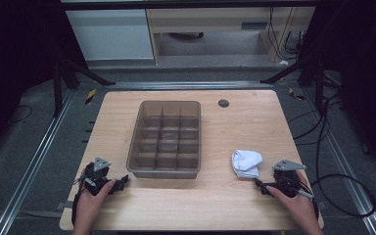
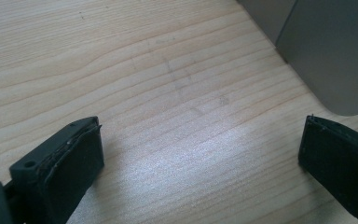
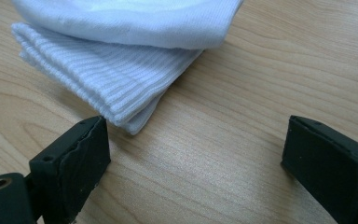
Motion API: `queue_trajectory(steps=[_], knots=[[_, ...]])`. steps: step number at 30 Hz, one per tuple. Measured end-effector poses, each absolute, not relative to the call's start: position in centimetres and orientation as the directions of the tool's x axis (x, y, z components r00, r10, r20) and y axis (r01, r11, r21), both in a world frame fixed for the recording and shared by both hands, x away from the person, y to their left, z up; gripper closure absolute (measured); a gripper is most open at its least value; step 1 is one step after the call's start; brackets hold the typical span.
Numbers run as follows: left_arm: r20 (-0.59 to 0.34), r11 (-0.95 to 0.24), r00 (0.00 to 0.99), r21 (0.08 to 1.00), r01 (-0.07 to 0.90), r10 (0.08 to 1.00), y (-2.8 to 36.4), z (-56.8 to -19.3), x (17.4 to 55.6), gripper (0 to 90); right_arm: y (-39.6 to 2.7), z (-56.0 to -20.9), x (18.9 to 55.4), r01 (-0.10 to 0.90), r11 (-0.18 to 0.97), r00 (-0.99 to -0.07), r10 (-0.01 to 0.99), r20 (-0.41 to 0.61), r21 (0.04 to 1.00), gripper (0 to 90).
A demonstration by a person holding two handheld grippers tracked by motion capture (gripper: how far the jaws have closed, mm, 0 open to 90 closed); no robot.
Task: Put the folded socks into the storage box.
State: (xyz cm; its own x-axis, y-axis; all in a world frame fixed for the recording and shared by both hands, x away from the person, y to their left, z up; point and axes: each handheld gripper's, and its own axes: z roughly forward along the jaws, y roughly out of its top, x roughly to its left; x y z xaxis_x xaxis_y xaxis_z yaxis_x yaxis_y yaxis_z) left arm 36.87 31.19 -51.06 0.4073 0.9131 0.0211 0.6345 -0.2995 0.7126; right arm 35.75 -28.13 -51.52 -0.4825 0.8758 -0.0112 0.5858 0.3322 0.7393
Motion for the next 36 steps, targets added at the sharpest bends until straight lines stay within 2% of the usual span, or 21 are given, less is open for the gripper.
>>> queue_trajectory(steps=[8,17,22,29,36], knots=[[0.021,-0.299,0.407,0.712,0.635,0.913,31.2,-51.1,36.9,0.0,-28.4,-50.6,35.5,0.576,0.338,-0.517,0.856,0.011,0.744,10.7],[0.021,-0.299,0.407,0.712,0.635,0.913,31.2,-51.1,36.9,0.0,-28.2,-46.9,35.7,0.503,0.459,-0.604,0.793,-0.082,0.732,8.1],[0.020,-0.299,0.407,0.713,0.635,0.913,31.2,-51.1,36.9,0.0,-27.5,-45.1,36.7,0.462,0.584,-0.696,0.705,-0.135,0.667,7.4],[0.020,-0.299,0.407,0.712,0.635,0.913,31.2,-51.1,36.9,0.0,-26.8,-43.6,38.3,0.422,0.664,-0.764,0.627,-0.151,0.617,8.3],[0.021,-0.301,0.408,0.711,0.636,0.913,31.2,-51.0,36.9,0.0,-25.2,-43.0,40.4,0.363,0.780,-0.849,0.502,-0.163,0.510,7.6]])
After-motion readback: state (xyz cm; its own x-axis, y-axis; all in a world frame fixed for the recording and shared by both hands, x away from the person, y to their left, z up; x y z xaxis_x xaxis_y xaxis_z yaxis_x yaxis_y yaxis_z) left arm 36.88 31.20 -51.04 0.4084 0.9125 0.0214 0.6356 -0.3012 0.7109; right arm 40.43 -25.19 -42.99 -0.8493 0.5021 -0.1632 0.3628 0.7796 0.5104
